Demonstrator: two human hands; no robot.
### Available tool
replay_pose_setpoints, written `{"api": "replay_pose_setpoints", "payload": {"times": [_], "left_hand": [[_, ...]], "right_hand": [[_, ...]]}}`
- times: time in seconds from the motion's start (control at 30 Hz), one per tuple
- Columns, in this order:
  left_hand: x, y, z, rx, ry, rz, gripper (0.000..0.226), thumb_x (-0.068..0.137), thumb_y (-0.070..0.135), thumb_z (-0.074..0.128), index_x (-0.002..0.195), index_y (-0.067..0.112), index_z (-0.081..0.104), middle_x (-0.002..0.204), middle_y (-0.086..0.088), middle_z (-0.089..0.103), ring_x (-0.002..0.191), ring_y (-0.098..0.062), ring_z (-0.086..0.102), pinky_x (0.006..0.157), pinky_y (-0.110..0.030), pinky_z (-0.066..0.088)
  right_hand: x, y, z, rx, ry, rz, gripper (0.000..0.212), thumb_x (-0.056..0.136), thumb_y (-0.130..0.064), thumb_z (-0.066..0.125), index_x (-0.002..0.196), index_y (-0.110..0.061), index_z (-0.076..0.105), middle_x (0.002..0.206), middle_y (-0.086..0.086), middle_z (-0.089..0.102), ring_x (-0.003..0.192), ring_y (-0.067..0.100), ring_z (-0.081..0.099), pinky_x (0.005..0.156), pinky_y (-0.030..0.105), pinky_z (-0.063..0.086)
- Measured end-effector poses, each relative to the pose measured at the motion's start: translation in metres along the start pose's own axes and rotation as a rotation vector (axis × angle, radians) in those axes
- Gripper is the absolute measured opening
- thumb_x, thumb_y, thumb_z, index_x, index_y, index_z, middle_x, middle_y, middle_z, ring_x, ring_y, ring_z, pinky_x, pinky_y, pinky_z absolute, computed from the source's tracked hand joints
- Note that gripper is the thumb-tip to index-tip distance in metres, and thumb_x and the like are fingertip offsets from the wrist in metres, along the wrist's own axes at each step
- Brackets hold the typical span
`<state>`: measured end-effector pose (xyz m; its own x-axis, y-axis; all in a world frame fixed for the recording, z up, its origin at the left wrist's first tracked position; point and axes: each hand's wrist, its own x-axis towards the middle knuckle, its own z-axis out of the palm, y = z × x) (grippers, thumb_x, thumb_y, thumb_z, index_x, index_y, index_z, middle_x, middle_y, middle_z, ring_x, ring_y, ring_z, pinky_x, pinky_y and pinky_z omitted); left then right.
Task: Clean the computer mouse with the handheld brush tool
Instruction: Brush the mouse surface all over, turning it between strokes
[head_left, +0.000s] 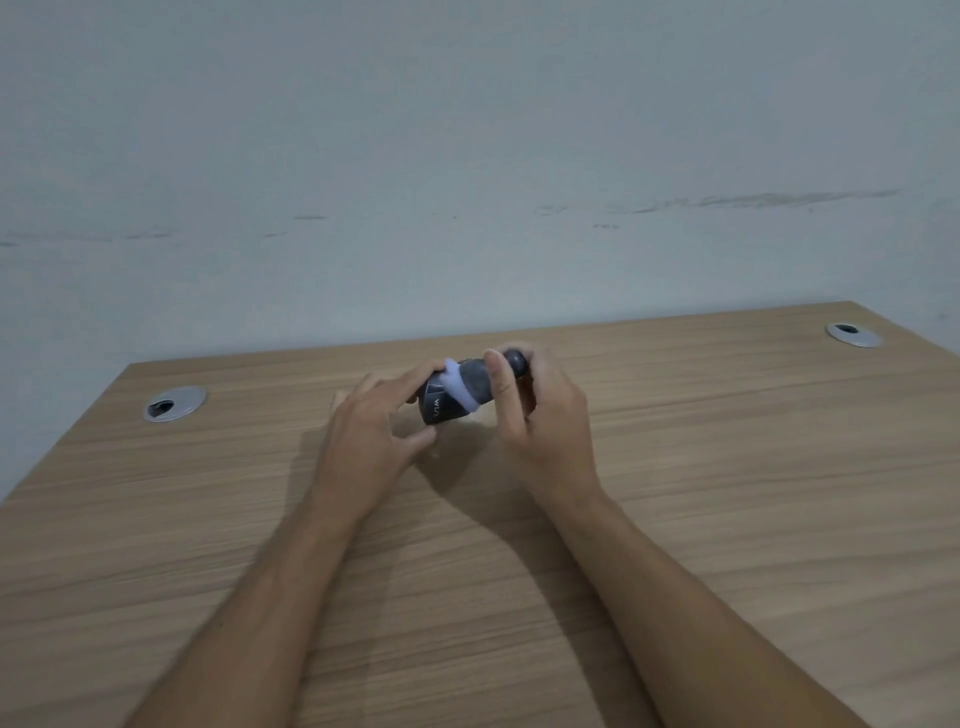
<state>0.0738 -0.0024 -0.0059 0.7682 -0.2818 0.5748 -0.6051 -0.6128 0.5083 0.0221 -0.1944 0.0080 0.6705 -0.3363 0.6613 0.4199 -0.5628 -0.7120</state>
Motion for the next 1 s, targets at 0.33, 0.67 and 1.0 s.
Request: {"api": "replay_pose_setpoints", "payload": {"times": [0.33, 0.67, 1.0], "left_hand": [[0.0, 0.003, -0.003, 0.03, -0.008, 0.005, 0.072, 0.084, 0.026, 0.091, 0.146, 0.053, 0.064, 0.116, 0.046, 0.068, 0.107, -0.014, 0.066, 0.103, -0.056, 0.049], [0.001, -0.001, -0.001, 0.18, 0.0, 0.079, 0.074, 0.081, 0.024, 0.093, 0.148, 0.046, 0.066, 0.123, 0.023, 0.08, 0.102, -0.023, 0.064, 0.089, -0.054, 0.047], [0.0, -0.002, -0.003, 0.19, 0.031, 0.095, 0.063, 0.087, 0.041, 0.089, 0.146, 0.05, 0.067, 0.124, 0.03, 0.077, 0.102, -0.016, 0.06, 0.09, -0.047, 0.044]], "right_hand": [[0.006, 0.009, -0.005, 0.003, 0.102, 0.135, 0.016, 0.111, -0.035, 0.062, 0.106, -0.02, 0.067, 0.077, -0.012, 0.063, 0.068, 0.005, 0.059, 0.065, 0.013, 0.041], [0.005, 0.009, -0.001, -0.017, 0.094, 0.113, 0.015, 0.112, -0.033, 0.059, 0.112, -0.019, 0.066, 0.093, -0.007, 0.068, 0.079, 0.01, 0.063, 0.073, 0.023, 0.047], [0.007, 0.019, -0.002, -0.023, 0.106, 0.145, 0.013, 0.11, -0.034, 0.064, 0.11, -0.022, 0.071, 0.086, -0.014, 0.068, 0.073, 0.005, 0.062, 0.07, 0.017, 0.043]]}}
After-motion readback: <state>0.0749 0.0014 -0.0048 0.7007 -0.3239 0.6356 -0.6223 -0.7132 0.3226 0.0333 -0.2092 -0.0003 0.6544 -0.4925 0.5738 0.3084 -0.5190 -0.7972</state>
